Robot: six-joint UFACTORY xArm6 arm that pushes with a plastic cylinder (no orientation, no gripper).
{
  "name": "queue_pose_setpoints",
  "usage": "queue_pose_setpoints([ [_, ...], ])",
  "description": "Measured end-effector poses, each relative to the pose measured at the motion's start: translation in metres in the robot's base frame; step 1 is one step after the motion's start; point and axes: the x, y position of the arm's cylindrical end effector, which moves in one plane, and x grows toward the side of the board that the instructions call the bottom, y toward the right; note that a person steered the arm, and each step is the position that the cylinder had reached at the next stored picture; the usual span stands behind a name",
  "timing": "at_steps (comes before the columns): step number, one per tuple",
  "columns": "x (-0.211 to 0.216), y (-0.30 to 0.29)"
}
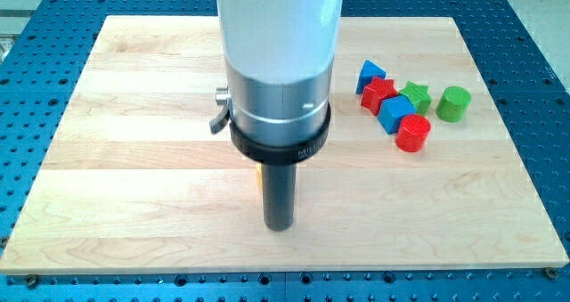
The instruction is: Keep hexagon below heart
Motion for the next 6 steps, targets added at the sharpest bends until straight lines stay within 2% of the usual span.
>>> queue_pose_setpoints([
  [1, 0.007, 0.0],
  [2, -0.03, -0.004],
  [3, -0.11, -0.009],
  [5, -0.235, -0.009],
  [6, -0.231, -0.011],
])
